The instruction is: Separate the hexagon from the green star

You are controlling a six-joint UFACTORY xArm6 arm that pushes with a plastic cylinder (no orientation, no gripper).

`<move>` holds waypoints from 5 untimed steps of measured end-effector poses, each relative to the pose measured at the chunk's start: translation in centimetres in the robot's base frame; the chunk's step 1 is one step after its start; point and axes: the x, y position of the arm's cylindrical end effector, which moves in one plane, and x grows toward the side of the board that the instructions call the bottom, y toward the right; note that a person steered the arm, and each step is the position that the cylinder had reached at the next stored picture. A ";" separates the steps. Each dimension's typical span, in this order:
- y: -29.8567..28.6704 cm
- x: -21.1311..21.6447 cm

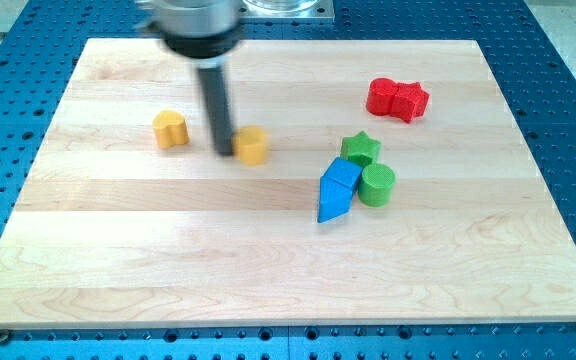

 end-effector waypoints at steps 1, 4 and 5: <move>2.3 1.4; 15.9 0.1; 16.1 -0.3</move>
